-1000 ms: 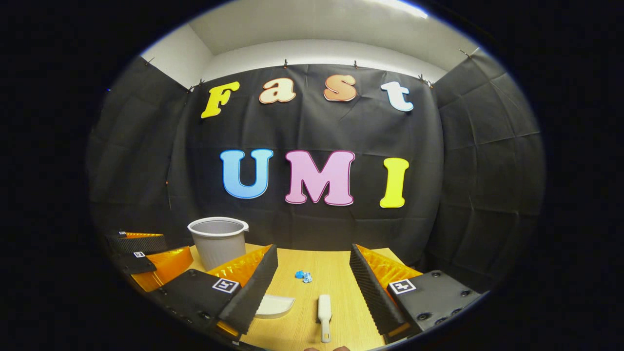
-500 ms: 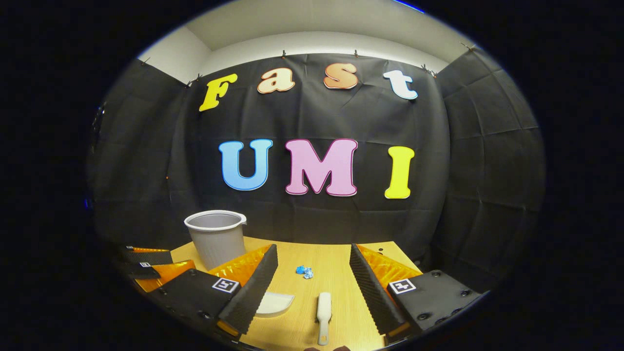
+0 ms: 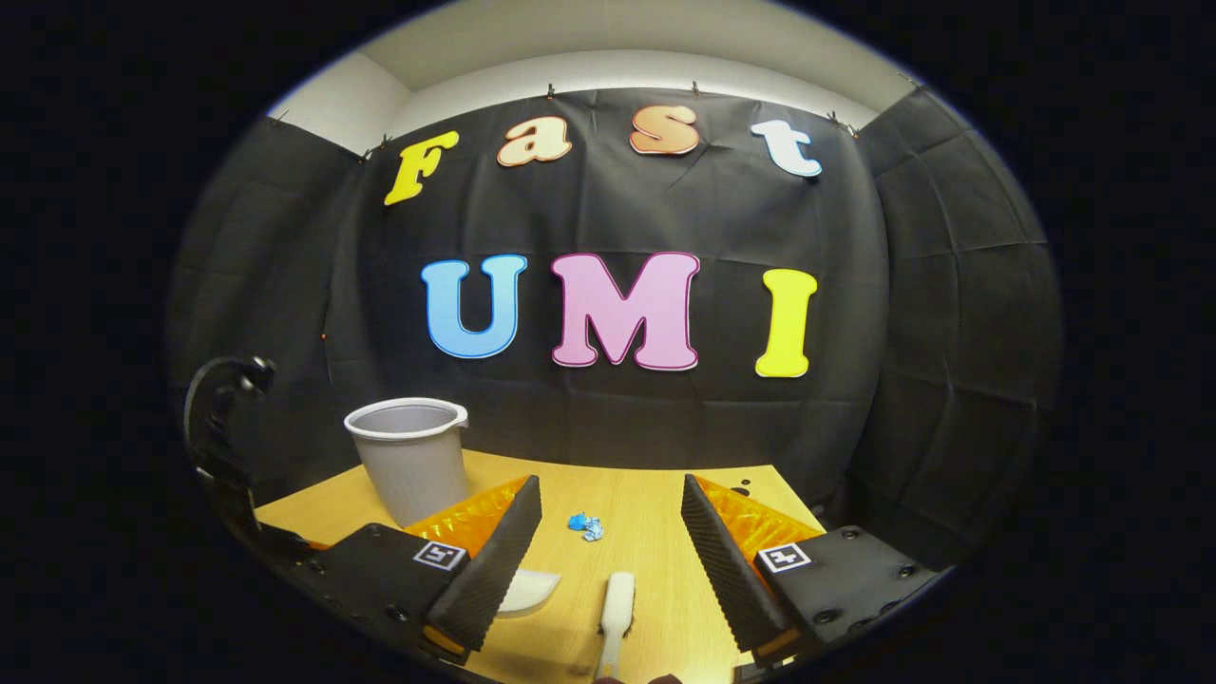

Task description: Pick up the small broom and dustpan from the desktop, sweep the trash into the dustpan with the broom, and then empty the trash into the garbage bin.

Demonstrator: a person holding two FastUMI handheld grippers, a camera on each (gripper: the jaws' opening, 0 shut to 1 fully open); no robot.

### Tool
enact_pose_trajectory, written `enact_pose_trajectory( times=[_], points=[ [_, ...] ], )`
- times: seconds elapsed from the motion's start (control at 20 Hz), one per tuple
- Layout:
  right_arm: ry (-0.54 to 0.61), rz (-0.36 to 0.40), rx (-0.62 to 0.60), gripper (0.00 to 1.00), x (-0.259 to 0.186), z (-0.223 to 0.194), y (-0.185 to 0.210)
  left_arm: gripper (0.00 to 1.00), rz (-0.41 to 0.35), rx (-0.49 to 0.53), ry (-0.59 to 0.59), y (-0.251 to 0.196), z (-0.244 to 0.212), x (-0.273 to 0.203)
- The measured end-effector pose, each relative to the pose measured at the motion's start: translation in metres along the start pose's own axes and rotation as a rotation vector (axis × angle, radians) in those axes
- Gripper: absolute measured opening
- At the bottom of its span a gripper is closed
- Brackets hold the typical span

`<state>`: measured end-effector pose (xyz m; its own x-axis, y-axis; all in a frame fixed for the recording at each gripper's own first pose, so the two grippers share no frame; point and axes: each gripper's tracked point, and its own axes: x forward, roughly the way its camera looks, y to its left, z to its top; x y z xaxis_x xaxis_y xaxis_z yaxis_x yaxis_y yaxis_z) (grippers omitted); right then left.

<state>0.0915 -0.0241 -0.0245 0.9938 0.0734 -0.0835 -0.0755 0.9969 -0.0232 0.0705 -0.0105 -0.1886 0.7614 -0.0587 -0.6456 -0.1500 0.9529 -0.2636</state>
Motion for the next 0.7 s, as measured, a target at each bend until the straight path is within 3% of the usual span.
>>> enact_pose_trajectory(
  times=[0.35,0.45,0.7],
  points=[
    [0.038,0.015,0.002,0.93,0.014,-0.024,-0.028,0.78,0.098,-0.016,0.349,0.02,-0.058,0.051],
    [0.071,0.024,0.016,0.95,0.018,-0.038,-0.034,0.79,0.098,-0.038,0.435,0.02,-0.062,0.066],
    [0.154,0.029,0.072,0.95,0.023,-0.066,-0.051,0.77,0.136,0.02,0.615,0.025,-0.064,0.099]
  ],
)
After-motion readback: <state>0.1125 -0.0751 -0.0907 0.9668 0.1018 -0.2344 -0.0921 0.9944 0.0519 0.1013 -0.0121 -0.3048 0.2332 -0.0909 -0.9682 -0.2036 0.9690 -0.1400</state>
